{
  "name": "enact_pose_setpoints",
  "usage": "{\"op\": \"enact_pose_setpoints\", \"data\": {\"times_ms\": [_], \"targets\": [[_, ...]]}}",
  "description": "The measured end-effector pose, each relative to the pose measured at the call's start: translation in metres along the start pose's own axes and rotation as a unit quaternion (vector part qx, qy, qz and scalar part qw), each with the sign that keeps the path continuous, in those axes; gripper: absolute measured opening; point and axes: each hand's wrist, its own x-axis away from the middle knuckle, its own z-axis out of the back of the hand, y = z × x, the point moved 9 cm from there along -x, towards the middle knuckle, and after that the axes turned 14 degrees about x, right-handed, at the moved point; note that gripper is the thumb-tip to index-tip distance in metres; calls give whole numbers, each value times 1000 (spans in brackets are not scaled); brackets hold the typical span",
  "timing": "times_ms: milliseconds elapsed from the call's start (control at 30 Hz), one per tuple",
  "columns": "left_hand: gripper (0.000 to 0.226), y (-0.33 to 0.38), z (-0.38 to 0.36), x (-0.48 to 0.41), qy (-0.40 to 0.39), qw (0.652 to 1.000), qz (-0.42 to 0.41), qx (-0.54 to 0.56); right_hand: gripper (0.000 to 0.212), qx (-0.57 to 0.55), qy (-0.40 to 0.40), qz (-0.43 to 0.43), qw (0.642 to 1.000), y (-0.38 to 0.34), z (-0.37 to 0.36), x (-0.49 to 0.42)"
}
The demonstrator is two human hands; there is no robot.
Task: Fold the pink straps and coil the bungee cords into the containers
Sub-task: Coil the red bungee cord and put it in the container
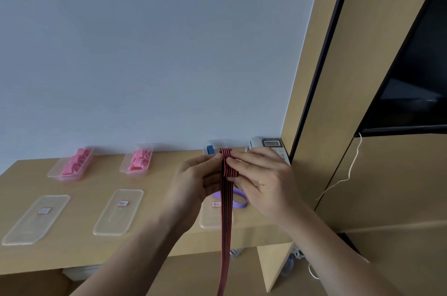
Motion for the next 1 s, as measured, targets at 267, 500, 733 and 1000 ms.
{"op": "enact_pose_setpoints", "data": {"times_ms": [267,500,733,1000], "targets": [[27,-5,-1,0,-3,998,20,56,34,13,-30,7,999,0,-7,6],[24,-5,3,4,-2,999,7,33,26,-43,-49,-46,997,3,-5,4],[27,0,-6,13,-24,1000,-3,0,34,-158,-216,-246,931,27,-26,-1],[22,0,-10,26,-25,999,29,6,28,-220,-229,-260,912,28,-31,-4]]}}
